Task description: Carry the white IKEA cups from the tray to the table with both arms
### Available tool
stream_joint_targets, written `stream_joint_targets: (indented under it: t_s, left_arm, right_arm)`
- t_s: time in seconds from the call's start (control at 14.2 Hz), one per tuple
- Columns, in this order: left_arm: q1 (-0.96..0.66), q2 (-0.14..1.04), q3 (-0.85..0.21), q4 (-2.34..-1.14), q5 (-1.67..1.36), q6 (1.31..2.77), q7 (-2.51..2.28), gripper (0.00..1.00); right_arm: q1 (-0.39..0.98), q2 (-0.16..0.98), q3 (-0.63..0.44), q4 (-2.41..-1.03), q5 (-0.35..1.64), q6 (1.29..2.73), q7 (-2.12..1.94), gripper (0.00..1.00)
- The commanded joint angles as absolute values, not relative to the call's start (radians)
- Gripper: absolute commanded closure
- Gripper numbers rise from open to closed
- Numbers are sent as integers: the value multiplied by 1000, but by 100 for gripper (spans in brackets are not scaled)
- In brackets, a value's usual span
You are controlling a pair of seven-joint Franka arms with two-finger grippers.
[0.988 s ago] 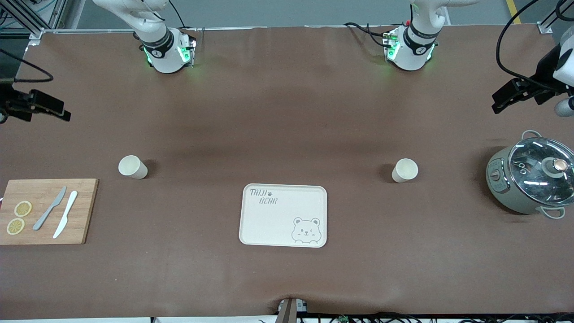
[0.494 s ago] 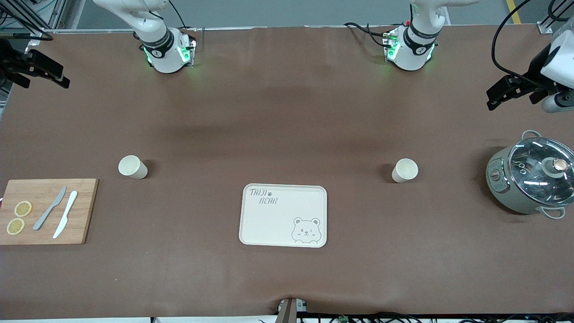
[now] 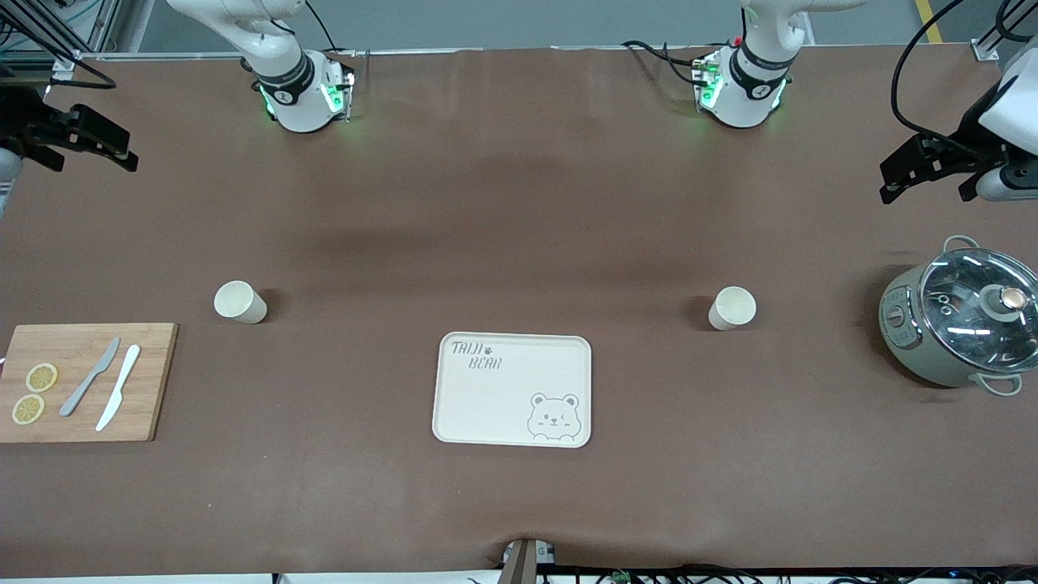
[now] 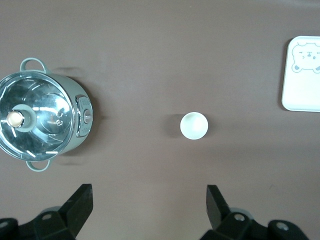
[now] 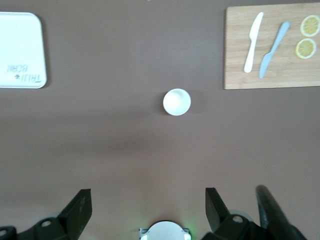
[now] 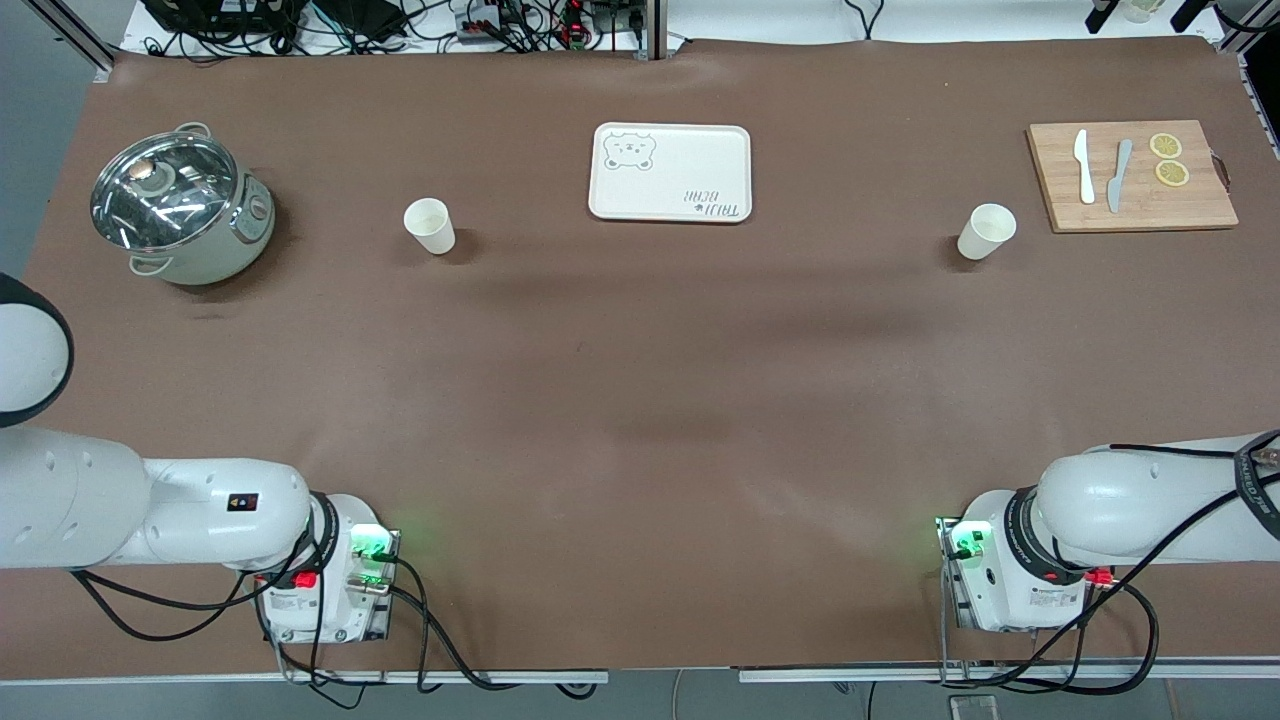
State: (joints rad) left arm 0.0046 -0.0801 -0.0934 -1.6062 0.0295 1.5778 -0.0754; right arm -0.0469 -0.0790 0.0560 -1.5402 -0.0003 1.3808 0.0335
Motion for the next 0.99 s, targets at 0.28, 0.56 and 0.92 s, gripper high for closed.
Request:
stream_joint_targets:
  t_s: [0.28, 0.56, 0.92]
  left_arm:
    - [18, -106, -95, -1606, -17, 1577, -63, 0]
    - [48, -109, -97, -1605, -18, 1575, -64, 0]
    - [43, -83, -104, -1580, -15, 1577, -66, 0]
  right_arm:
    - [-55, -72, 49, -1558, -35, 1494, 32, 0]
    - [-57, -72, 48, -1557, -32, 1482, 38, 0]
    - [-68, -72, 51, -1563, -17, 1500, 31, 0]
